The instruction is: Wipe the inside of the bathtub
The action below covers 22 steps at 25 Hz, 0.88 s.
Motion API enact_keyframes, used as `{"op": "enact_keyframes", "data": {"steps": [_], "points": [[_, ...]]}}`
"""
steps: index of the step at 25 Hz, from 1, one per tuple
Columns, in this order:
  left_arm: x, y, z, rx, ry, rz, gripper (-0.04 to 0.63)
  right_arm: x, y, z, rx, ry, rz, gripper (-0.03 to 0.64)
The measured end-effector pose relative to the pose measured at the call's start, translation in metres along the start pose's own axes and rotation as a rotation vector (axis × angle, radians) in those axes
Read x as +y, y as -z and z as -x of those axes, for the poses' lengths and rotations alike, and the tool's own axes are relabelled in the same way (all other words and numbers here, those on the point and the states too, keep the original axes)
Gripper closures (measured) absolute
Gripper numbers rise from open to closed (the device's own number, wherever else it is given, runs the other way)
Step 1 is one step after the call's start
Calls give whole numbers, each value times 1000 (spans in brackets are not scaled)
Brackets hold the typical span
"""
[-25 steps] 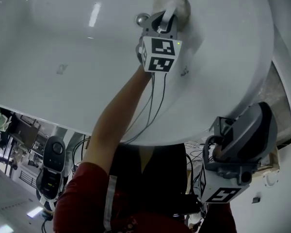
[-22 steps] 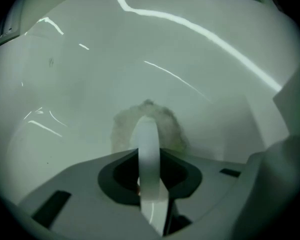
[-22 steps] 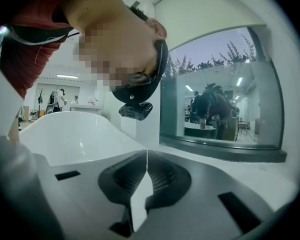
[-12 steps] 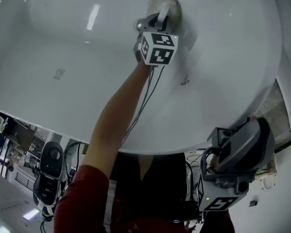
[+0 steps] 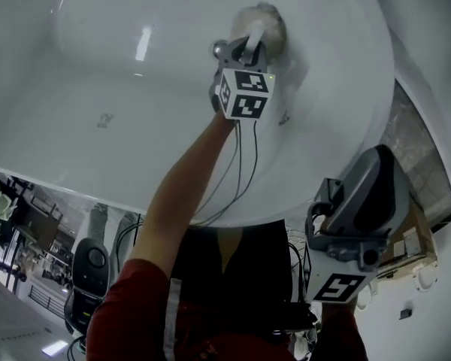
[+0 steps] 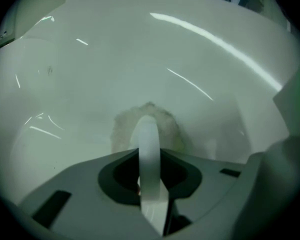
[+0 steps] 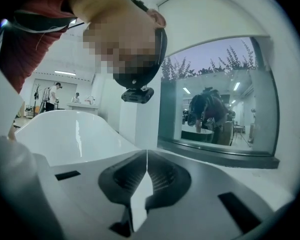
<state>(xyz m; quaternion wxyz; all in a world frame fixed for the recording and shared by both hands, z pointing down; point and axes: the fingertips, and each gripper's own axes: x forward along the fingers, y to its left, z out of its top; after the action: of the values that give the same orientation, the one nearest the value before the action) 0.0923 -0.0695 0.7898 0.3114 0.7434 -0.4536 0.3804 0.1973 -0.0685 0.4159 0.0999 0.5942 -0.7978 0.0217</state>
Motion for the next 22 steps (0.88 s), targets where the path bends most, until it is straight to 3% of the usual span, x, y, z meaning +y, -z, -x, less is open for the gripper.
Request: {"op": "enact_keyframes", "data": {"steps": [6,14,19,22], "points": [[-51,-49,81,-91,125,-45,502,-17,-29,19,5,89,-11,604],[-120,-104,207,-194,322,-197,502,-59,-87,63,-25,296,1,604],[-157,-107,254,-189,428,-243,502,-70,-105,91,-36,362,3,604],[-171,-98,256,-166,449,-268,502,-71,-106,102,-35,369,3,604]]}}
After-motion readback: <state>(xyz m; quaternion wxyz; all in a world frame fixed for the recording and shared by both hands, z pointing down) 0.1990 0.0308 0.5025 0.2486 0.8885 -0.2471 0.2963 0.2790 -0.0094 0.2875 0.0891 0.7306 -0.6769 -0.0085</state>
